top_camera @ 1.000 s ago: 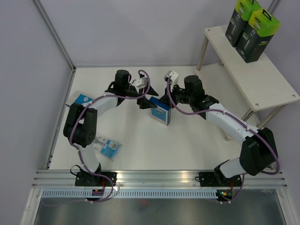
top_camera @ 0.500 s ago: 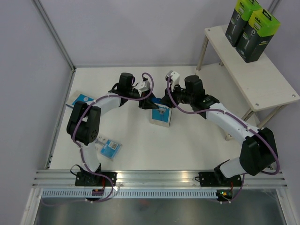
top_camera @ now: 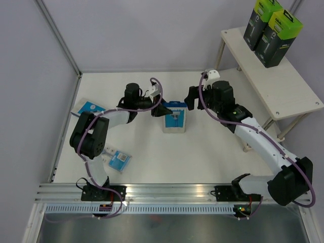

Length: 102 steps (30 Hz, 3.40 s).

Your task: Place and organize the shaving razors onto the shelf

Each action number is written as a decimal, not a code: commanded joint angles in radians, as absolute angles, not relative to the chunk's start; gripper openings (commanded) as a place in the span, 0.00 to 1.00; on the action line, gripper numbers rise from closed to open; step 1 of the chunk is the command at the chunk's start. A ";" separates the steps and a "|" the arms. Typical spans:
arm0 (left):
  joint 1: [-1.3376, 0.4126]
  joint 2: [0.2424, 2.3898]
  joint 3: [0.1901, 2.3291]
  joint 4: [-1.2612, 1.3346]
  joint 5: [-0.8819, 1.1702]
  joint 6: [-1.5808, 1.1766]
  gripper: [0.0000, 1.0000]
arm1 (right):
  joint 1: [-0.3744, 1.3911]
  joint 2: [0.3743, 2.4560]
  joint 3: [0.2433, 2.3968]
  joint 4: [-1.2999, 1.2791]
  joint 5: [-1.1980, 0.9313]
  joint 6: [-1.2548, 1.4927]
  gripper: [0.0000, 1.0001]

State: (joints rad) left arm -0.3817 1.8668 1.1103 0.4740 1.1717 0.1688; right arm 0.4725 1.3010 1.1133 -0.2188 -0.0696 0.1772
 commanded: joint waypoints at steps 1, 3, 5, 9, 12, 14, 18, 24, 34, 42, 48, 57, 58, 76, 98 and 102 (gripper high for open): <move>-0.377 1.828 1.005 1.130 0.825 -0.493 0.29 | 0.465 1.227 1.126 -0.293 0.220 0.342 0.95; -0.399 1.836 0.953 1.288 0.725 -0.686 0.28 | 0.463 1.178 1.070 -0.313 0.282 0.429 0.95; -0.448 1.835 0.937 1.292 0.603 -0.724 0.26 | 0.462 1.110 1.008 -0.286 0.275 0.500 0.95; -0.538 1.804 0.986 1.071 0.416 -0.661 0.24 | 0.462 0.968 0.777 -0.154 0.121 0.540 0.90; -0.589 1.818 1.023 1.037 0.200 -0.711 0.24 | 0.462 0.876 0.703 -0.117 0.080 0.542 0.87; -0.614 1.859 1.046 1.038 0.045 -0.767 0.25 | 0.462 0.829 0.704 -0.156 0.078 0.519 0.86; -0.656 1.974 1.135 1.120 -0.106 -0.859 0.25 | 0.463 0.746 0.733 -0.258 0.110 0.469 0.83; -0.725 2.190 1.382 1.152 -0.325 -0.966 0.25 | 0.463 0.670 0.749 -0.517 0.344 0.612 0.67; -0.813 2.451 1.744 1.152 -0.501 -1.042 0.25 | 0.463 0.482 0.652 -0.431 0.241 0.577 0.28; -0.863 2.660 2.066 1.078 -0.601 -1.072 0.25 | 0.462 0.433 0.692 -0.463 0.325 0.506 0.00; -0.905 2.813 2.328 0.939 -0.730 -1.135 0.26 | 0.462 0.364 0.706 -0.480 0.425 0.485 0.01; -0.934 2.896 2.453 0.767 -0.765 -1.256 0.27 | 0.463 0.365 0.704 -0.494 0.410 0.472 0.01; -0.936 2.896 2.454 0.753 -0.765 -1.259 0.28 | 0.462 0.364 0.704 -0.492 0.411 0.472 0.01; -0.928 2.820 2.303 0.830 -0.555 -1.154 0.84 | 0.462 0.336 0.700 -0.492 0.439 0.469 0.02; -0.939 2.945 2.520 0.664 -0.520 -1.220 0.72 | 0.462 0.357 0.670 -0.457 0.459 0.468 0.03; -0.939 2.933 2.511 0.663 -0.506 -1.212 0.78 | 0.462 0.368 0.676 -0.456 0.459 0.462 0.03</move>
State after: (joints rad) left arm -0.9318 2.9234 2.4809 0.6842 -0.5186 -1.1851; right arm 0.4618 0.3580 0.6758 -0.4789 0.4335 0.4744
